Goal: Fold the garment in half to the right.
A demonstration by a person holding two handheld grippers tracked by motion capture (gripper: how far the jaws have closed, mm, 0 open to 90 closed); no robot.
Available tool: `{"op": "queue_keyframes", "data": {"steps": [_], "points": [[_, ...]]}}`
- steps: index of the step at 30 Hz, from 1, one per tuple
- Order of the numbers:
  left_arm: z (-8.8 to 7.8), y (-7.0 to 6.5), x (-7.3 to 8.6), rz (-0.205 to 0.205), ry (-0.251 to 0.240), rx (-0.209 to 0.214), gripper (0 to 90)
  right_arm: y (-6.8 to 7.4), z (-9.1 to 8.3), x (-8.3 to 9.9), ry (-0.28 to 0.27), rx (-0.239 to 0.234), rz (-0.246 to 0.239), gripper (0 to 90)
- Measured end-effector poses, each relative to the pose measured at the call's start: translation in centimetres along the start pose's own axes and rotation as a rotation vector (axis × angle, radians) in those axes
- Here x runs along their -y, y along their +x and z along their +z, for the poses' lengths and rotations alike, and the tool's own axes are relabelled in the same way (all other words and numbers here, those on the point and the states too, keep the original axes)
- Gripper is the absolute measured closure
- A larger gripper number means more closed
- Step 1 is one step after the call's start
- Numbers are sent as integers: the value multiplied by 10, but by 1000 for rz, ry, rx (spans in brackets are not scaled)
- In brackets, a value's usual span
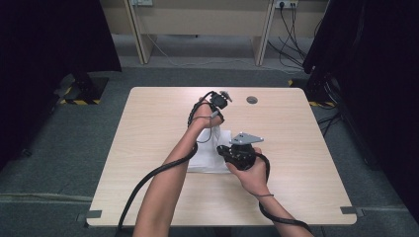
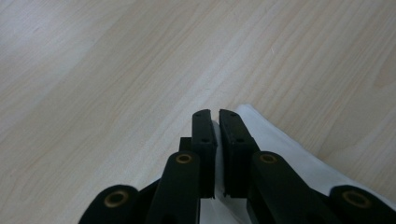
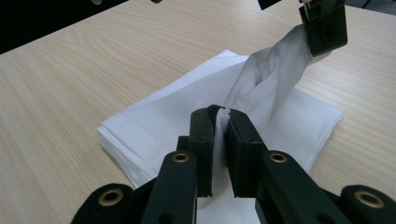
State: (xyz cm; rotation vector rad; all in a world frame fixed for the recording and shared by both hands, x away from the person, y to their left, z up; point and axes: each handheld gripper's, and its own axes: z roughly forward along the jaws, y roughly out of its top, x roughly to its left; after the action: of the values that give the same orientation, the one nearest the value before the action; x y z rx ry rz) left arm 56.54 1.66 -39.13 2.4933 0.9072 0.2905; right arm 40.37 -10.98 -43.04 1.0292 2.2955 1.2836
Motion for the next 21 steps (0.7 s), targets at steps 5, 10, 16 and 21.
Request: {"op": "queue_keyframes", "data": {"steps": [5,10,16,21], "points": [[1,0,0,0,-2,2,849,-1,1,2,4,1,3,819],[3,0,1,0,-4,5,849,-1,2,4,10,1,4,818],[5,-1,1,5,1,5,849,-2,3,7,12,5,7,818],[7,-3,1,5,-2,6,849,-2,3,9,16,7,10,817]]}}
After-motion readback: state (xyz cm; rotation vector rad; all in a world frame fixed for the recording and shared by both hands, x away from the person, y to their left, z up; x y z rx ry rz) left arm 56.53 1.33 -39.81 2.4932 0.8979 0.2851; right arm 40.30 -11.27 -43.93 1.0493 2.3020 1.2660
